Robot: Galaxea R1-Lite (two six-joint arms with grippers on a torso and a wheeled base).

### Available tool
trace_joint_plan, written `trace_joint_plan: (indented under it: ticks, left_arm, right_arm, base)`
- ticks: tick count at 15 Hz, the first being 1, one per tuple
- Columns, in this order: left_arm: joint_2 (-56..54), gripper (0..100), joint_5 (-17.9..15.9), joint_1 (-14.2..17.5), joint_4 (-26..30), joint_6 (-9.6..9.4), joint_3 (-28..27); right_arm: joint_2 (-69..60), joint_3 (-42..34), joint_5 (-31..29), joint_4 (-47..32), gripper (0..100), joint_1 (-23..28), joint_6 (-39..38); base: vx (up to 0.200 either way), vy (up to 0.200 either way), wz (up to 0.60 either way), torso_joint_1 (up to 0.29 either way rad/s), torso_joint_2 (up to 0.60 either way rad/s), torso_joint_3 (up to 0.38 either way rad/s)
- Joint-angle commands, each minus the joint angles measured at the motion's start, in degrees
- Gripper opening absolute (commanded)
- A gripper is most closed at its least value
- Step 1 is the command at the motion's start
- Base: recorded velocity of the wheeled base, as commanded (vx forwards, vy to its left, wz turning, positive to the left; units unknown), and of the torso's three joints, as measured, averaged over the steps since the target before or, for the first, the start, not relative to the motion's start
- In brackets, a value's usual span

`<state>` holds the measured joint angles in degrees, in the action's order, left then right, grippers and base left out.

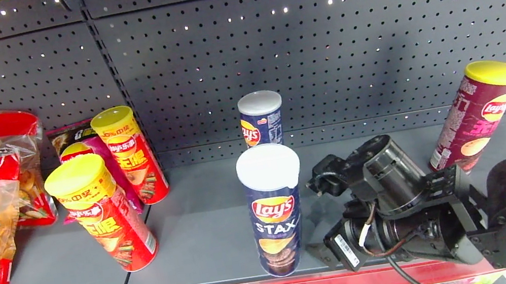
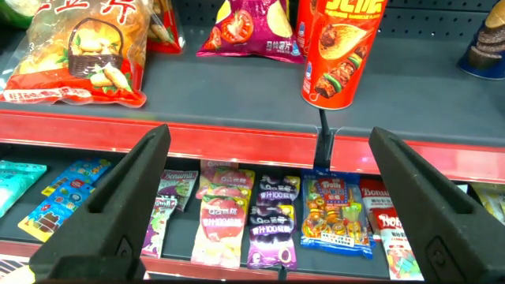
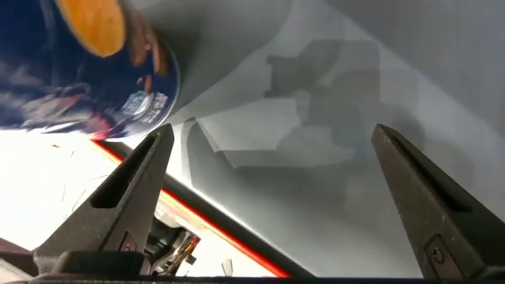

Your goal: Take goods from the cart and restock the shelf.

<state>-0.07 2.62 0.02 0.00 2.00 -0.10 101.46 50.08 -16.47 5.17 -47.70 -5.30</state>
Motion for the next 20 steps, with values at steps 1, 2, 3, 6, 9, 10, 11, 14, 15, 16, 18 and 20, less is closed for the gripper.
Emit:
trace_joint_plan:
  ticks: [1,2,3,6,9,10,11,14,15,16,18,20]
  left_arm:
    - [0.1,100,0.0,0.0,0.0,0.02,0.0]
    - [0.1,100,0.0,0.0,0.0,0.02,0.0]
    - [0.1,100,0.0,0.0,0.0,0.02,0.0]
    - [0.1,100,0.0,0.0,0.0,0.02,0.0]
    - [0.1,100,0.0,0.0,0.0,0.02,0.0]
    - [0.1,100,0.0,0.0,0.0,0.02,0.0]
    - [0.1,100,0.0,0.0,0.0,0.02,0.0]
    - [0.1,100,0.0,0.1,0.0,0.02,0.0]
    - [0.1,100,0.0,0.0,0.0,0.02,0.0]
    - [0.1,100,0.0,0.1,0.0,0.02,0.0]
    - [0.1,100,0.0,0.1,0.0,0.02,0.0]
    - [0.1,100,0.0,0.0,0.0,0.02,0.0]
  right_arm:
    - [0.7,0.1,-0.4,0.0,100,-0.3,0.0]
    - [0.8,0.2,-0.4,0.0,100,-0.4,0.1]
    - [0.8,0.2,-0.4,0.0,100,-0.4,0.1]
    - [1.8,1.2,-0.4,0.1,100,-0.8,0.1]
    - [2.0,1.5,-0.4,0.1,100,-1.3,0.1]
    - [2.0,1.5,-0.4,0.1,100,-1.3,0.1]
    - [2.2,1.9,-0.4,0.1,100,-1.3,0.1]
    - [2.2,2.6,-0.4,0.1,100,-2.0,0.0]
    - [2.3,2.7,-0.4,0.1,100,-2.1,0.0]
    - [2.5,2.7,-0.4,0.1,100,-2.1,0.0]
    - [2.6,2.7,-0.4,0.1,100,-2.2,0.0]
    - [2.6,2.7,-0.4,0.1,100,-2.5,0.0]
  base:
    - [0.0,0.0,0.0,0.0,0.0,0.0]
    - [0.0,0.0,0.0,0.0,0.0,0.0]
    - [0.0,0.0,0.0,0.0,0.0,0.0]
    - [0.0,0.0,0.0,0.0,0.0,0.0]
    - [0.0,0.0,0.0,0.0,0.0,0.0]
    - [0.0,0.0,0.0,0.0,0.0,0.0]
    - [0.0,0.0,0.0,0.0,0.0,0.0]
    - [0.0,0.0,0.0,0.0,0.0,0.0]
    - [0.0,0.0,0.0,0.0,0.0,0.0]
    - [0.0,0.0,0.0,0.0,0.0,0.0]
    - [0.0,0.0,0.0,0.0,0.0,0.0]
    - [0.0,0.0,0.0,0.0,0.0,0.0]
